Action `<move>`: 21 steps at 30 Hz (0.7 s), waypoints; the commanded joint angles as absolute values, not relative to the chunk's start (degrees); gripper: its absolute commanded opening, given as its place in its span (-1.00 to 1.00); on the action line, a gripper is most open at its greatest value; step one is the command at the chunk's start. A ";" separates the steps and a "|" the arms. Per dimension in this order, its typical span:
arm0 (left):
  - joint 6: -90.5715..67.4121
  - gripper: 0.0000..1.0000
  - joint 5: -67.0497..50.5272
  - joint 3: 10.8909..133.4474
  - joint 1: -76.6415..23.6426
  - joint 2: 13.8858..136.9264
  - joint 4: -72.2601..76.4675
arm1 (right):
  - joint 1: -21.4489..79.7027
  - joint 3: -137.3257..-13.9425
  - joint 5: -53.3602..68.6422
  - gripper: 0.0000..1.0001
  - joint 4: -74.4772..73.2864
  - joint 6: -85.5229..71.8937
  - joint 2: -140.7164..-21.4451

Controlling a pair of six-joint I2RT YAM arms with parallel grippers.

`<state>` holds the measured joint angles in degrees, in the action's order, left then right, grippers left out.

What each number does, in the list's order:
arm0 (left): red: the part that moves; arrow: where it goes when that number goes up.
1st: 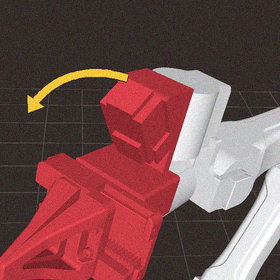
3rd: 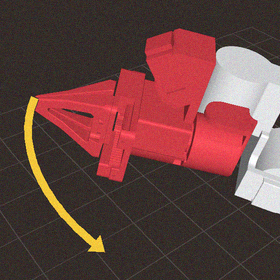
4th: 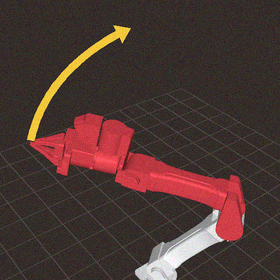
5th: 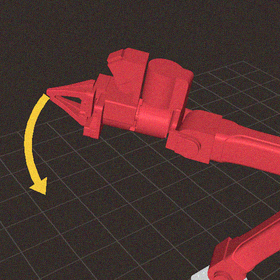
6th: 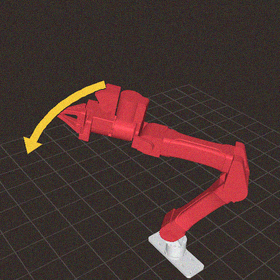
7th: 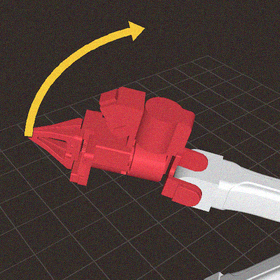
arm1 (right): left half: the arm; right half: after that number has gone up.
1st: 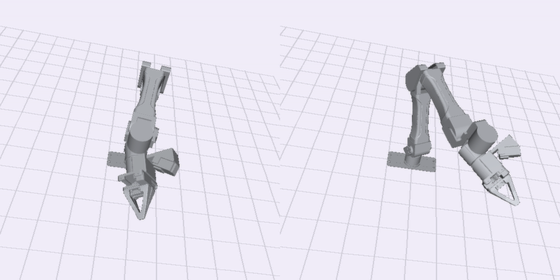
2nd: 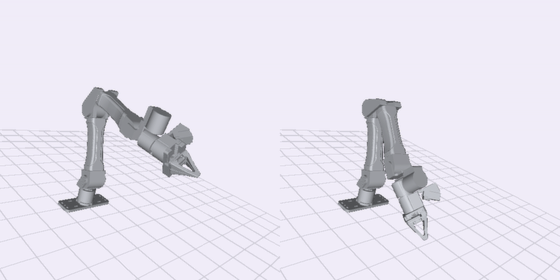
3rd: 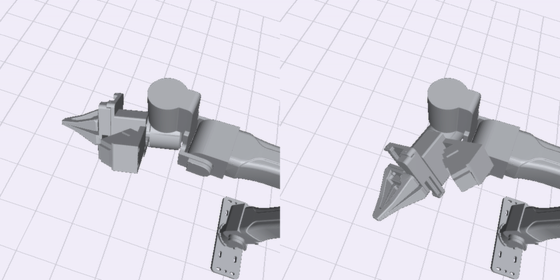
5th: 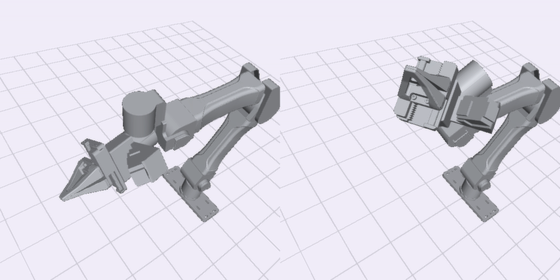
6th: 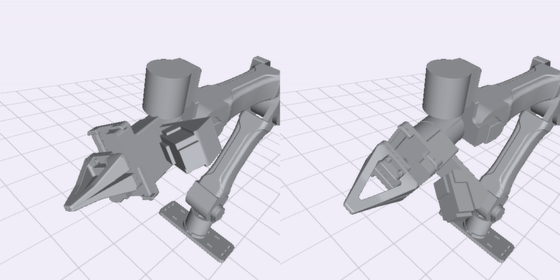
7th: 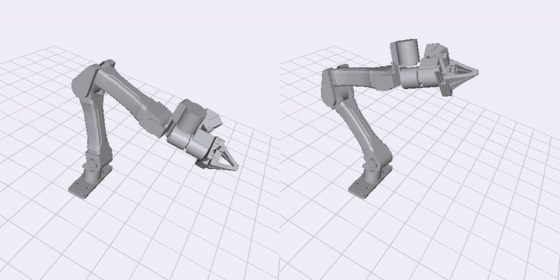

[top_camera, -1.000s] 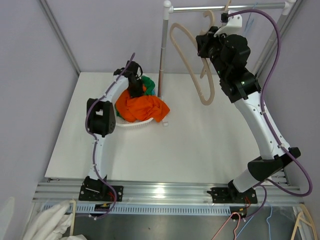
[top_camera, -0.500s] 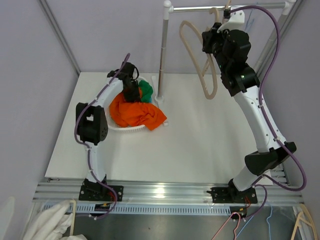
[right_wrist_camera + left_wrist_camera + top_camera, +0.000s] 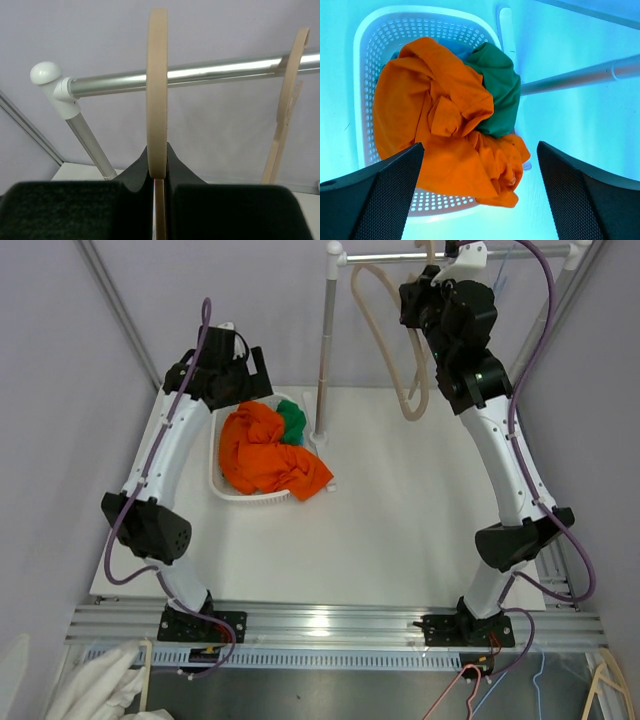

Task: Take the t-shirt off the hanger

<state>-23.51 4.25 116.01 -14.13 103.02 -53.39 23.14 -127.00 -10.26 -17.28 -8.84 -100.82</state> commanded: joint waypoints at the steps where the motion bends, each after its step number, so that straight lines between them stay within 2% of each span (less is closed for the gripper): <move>1: -23.73 0.99 4.49 112.68 -14.24 93.27 -48.88 | 22.94 -132.97 -12.12 -1.00 -17.05 -9.58 -103.88; 7: -20.48 0.99 2.37 100.40 -16.17 76.42 -36.69 | 23.03 -144.04 -13.97 -1.00 -18.20 -9.49 -113.11; 11: -19.51 0.99 2.72 92.65 -16.35 67.62 -30.50 | 22.94 -144.76 -14.68 -1.00 -16.00 -9.23 -115.57; 20: -19.16 0.99 3.96 90.09 -16.35 63.19 -30.59 | 22.94 -144.23 -14.15 -1.00 -13.80 -9.84 -118.30; 21: -19.16 0.99 4.04 90.09 -16.35 63.19 -30.67 | 23.03 -144.14 -13.98 -0.95 -13.80 -9.84 -118.47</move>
